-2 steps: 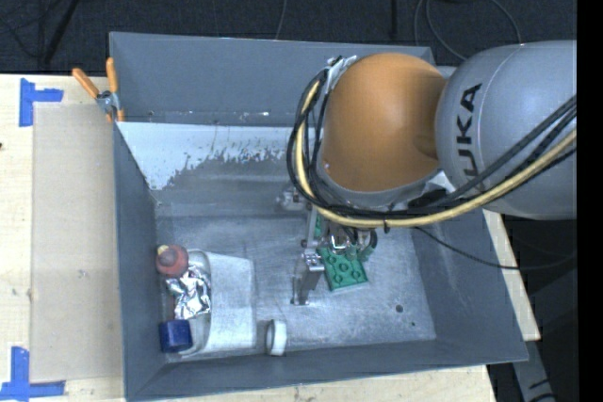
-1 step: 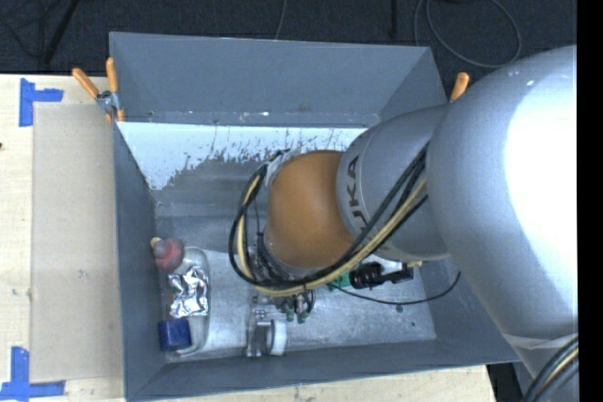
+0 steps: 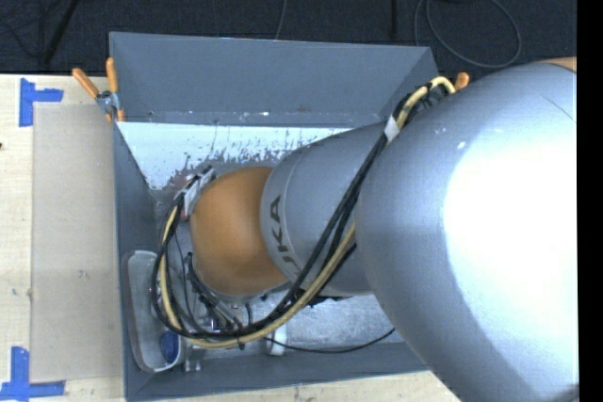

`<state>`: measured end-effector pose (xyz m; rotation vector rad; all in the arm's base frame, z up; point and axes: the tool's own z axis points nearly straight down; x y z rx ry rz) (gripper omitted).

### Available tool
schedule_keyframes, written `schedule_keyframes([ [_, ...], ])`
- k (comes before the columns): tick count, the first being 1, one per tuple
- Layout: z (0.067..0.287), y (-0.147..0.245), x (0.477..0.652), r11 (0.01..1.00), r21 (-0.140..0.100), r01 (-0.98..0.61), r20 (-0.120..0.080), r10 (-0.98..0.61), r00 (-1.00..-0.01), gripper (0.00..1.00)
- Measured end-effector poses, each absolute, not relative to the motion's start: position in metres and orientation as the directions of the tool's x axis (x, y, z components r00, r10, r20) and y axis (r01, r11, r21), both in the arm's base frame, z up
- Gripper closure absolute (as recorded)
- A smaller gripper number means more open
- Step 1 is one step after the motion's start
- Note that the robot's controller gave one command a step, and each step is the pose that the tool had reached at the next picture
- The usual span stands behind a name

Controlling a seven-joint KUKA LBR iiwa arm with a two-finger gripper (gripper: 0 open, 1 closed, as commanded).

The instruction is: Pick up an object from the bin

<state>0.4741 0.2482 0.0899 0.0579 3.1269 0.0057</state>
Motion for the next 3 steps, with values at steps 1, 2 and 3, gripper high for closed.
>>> schedule_keyframes([
  [1,0.074,0.243,0.481,0.994,0.005,0.105,-0.018,0.105,-0.994,0.0],
  [2,0.072,0.24,0.477,0.994,-0.004,0.11,-0.001,0.11,-0.994,1.0],
  [3,0.135,0.238,0.485,0.993,0.003,0.118,-0.004,0.118,-0.993,1.0],
])
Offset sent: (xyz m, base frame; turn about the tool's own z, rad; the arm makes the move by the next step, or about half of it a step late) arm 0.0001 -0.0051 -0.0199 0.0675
